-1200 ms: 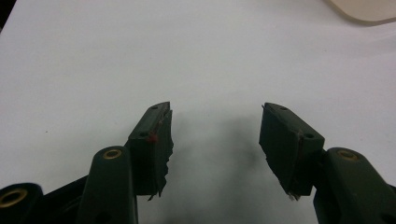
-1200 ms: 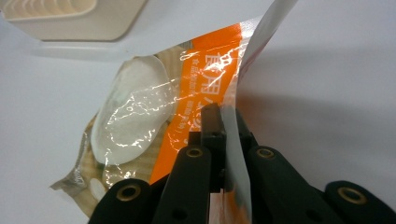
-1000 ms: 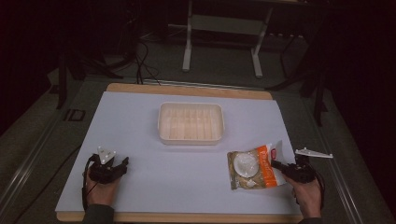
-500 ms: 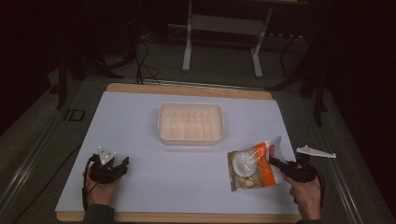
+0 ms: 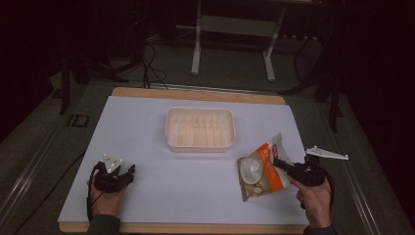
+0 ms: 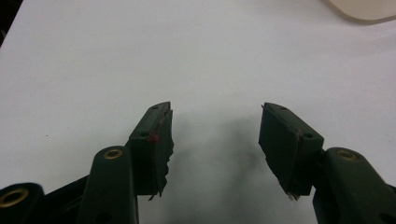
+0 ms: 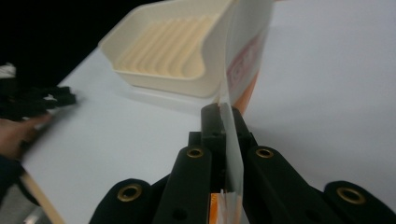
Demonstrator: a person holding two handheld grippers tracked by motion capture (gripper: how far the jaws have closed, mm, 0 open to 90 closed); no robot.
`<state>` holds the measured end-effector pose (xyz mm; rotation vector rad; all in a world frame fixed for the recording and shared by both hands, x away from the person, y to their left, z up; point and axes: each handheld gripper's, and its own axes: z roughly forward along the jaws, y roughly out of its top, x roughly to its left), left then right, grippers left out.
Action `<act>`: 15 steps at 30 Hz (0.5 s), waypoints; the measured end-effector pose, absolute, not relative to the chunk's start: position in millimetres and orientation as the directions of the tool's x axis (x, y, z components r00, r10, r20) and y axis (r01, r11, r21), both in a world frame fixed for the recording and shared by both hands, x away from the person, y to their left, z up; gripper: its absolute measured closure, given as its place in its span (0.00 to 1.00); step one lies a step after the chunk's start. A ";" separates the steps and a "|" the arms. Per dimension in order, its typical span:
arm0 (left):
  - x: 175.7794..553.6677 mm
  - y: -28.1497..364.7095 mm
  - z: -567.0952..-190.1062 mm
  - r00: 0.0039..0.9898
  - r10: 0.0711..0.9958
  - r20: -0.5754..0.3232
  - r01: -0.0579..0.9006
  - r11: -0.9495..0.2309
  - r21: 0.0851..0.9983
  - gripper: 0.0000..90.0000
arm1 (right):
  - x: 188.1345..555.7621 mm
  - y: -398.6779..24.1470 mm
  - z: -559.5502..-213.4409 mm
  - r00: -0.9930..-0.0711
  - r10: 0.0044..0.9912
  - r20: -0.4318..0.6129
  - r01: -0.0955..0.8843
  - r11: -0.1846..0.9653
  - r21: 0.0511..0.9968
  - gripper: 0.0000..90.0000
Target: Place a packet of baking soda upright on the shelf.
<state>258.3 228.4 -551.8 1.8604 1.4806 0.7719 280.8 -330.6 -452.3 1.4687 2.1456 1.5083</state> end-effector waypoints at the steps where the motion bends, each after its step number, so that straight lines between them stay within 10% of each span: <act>1: 258.3 228.4 -551.7 0.196 0.979 0.058 0.609 -0.168 0.775 0.49 | 281.1 -328.8 -450.6 -0.521 0.754 0.400 0.625 0.018 0.780 1.00; 15: 257.4 228.3 -551.4 0.192 0.980 0.060 0.603 -0.166 0.780 0.49 | 289.7 -285.9 -434.5 -0.623 0.668 0.407 0.600 0.074 0.797 1.00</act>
